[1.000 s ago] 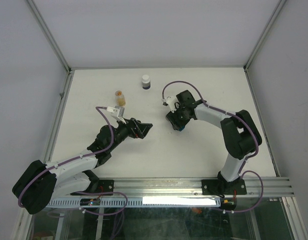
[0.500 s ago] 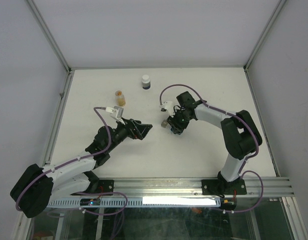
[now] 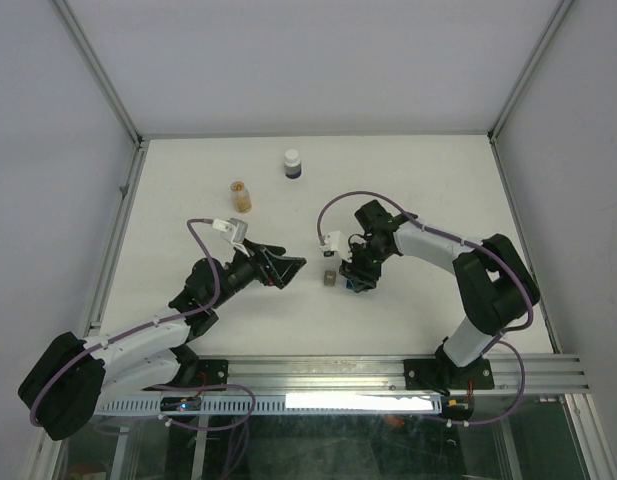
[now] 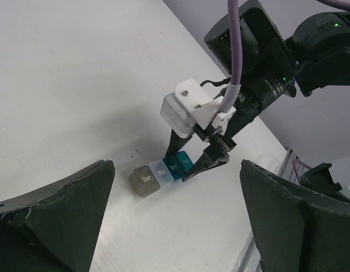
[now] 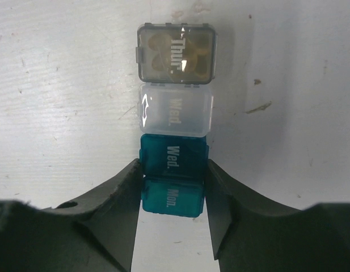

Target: Sort the pills into containers

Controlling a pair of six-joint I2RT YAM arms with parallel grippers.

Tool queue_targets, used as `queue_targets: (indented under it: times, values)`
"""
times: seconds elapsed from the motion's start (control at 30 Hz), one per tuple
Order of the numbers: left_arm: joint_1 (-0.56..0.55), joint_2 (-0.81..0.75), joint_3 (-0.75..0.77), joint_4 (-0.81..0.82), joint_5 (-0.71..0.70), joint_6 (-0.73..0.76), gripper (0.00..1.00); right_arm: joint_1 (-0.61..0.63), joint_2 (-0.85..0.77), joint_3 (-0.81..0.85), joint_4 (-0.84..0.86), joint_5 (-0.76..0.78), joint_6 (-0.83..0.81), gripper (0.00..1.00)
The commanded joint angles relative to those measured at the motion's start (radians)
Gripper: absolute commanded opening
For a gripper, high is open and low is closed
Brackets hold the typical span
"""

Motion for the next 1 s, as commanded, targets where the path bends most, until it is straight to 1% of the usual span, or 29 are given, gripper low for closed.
queue_targets:
  times: [0.0,0.07,0.17,0.2,0.27,0.33,0.47,0.57,0.63,0.77,0.83,0.97]
  values:
    - [0.010,0.040,-0.016,0.149,0.065,0.046,0.96,0.013,-0.060,-0.020,0.015,-0.017,-0.069,0.49]
    - [0.010,0.058,-0.021,0.174,0.063,0.051,0.96,0.017,-0.066,-0.029,0.030,-0.001,-0.073,0.54]
    - [0.011,0.074,-0.025,0.195,0.073,0.047,0.95,0.017,-0.077,-0.025,0.027,-0.003,-0.078,0.68]
    - [0.011,0.074,-0.029,0.199,0.076,0.048,0.95,0.017,-0.083,-0.019,0.023,-0.002,-0.077,0.71]
    - [0.011,0.068,-0.039,0.210,0.070,0.055,0.94,0.008,-0.105,-0.005,0.011,-0.008,-0.072,0.74]
    - [0.011,0.062,-0.047,0.210,0.056,0.062,0.95,-0.022,-0.131,0.015,-0.012,-0.030,-0.071,0.75]
    - [0.011,0.086,-0.064,0.236,0.042,0.055,0.95,-0.118,-0.207,0.033,-0.036,-0.190,-0.074,0.75]
    - [0.010,0.126,-0.066,0.260,0.041,0.035,0.95,-0.137,-0.228,0.005,0.000,-0.306,-0.071,0.75]
    - [0.010,0.149,-0.059,0.261,0.040,0.024,0.94,-0.135,-0.225,-0.021,0.040,-0.344,-0.070,0.74]
    - [0.010,0.174,-0.050,0.240,0.027,0.013,0.94,-0.132,-0.193,-0.028,0.095,-0.271,-0.001,0.71]
    - [0.010,0.181,-0.049,0.228,0.014,0.007,0.92,-0.131,-0.190,-0.027,0.107,-0.248,0.019,0.67]
    - [0.010,0.200,-0.041,0.202,0.005,0.003,0.90,-0.127,-0.198,-0.035,0.101,-0.170,0.001,0.56]
